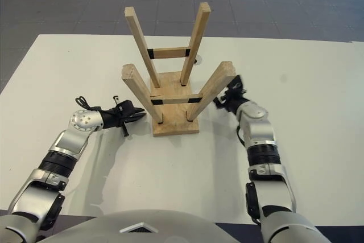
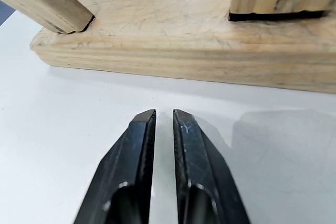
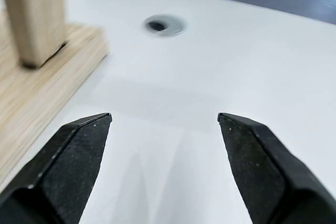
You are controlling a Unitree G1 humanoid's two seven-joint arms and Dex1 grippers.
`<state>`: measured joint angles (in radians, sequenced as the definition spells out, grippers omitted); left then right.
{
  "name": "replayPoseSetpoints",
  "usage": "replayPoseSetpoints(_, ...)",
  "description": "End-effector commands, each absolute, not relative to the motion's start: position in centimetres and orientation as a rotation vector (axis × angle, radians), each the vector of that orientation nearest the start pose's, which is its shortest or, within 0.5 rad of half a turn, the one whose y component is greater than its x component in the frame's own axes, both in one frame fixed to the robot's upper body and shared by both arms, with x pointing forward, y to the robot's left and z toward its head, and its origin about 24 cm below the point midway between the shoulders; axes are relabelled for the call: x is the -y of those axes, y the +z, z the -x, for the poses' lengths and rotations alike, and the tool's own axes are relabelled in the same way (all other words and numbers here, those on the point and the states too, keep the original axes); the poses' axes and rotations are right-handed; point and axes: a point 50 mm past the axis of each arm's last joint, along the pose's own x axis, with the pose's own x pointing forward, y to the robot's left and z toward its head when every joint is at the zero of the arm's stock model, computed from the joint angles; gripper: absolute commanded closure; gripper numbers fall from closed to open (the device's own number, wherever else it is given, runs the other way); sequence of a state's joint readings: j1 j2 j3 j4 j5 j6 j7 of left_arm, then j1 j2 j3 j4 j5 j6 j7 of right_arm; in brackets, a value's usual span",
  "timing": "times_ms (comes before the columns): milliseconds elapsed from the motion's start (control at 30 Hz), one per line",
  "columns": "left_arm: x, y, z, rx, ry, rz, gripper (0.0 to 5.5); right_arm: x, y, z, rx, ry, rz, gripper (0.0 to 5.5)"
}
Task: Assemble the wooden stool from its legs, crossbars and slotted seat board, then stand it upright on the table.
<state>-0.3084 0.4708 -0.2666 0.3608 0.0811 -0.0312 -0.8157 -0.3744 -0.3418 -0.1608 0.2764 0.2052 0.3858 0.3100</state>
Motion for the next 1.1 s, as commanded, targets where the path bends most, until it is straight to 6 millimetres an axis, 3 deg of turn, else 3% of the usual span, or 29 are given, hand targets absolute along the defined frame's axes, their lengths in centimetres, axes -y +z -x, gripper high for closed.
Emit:
replayPoseSetpoints(33,-18.1,4.5,-28.7,-0.168,-0.774,-0.482,4.89,24.5,17.7,-29.4,0.089,-0.010,-0.215,1.75)
replayPoseSetpoints(67,-18.2,5.0,-28.8,-0.121,-0.716,-0.441,4.89,23.5,20.0,-29.0,0.163,0.053,-0.234,1.75)
replayPoseSetpoints(167,-17.7,6.4,-29.0,-0.017,-0.628,-0.366,4.89,19.4,24.5,-27.3,0.265,0.345,-0.247,1.75)
replayPoseSetpoints(333,-17.6,6.3,-28.3,-0.023,-0.607,-0.342,4.89,15.9,26.4,-24.4,0.250,0.625,-0.209,1.75)
replayPoseSetpoints(400,-17.6,6.0,-28.0,-0.041,-0.613,-0.338,4.89,15.0,26.3,-24.3,0.216,0.659,-0.182,1.75)
replayPoseSetpoints(533,-17.4,6.0,-27.9,-0.050,-0.623,-0.338,4.89,15.2,25.4,-25.2,0.156,0.615,-0.149,1.75)
replayPoseSetpoints(667,-17.5,5.9,-27.7,-0.058,-0.621,-0.343,4.89,15.0,25.6,-25.4,0.173,0.639,-0.159,1.75)
replayPoseSetpoints(767,-17.5,5.9,-27.7,-0.061,-0.626,-0.344,4.89,14.5,29.8,-24.2,0.393,0.728,-0.204,1.75)
replayPoseSetpoints(867,-17.4,5.8,-27.8,-0.062,-0.635,-0.346,4.89,15.8,34.9,-23.0,0.671,0.698,-0.182,1.75)
replayPoseSetpoints(933,-17.4,5.8,-27.7,-0.064,-0.639,-0.348,4.89,16.6,36.0,-23.1,0.726,0.661,-0.172,1.75)
replayPoseSetpoints(967,-17.5,5.7,-27.7,-0.066,-0.639,-0.349,4.89,16.8,35.3,-23.7,0.685,0.655,-0.170,1.75)
replayPoseSetpoints(1033,-17.7,5.6,-27.5,-0.074,-0.635,-0.348,4.89,15.9,30.9,-25.5,0.490,0.687,-0.205,1.75)
replayPoseSetpoints(1100,-17.9,5.4,-27.2,-0.082,-0.629,-0.348,4.89,13.4,22.8,-26.5,0.160,0.774,-0.218,1.75)
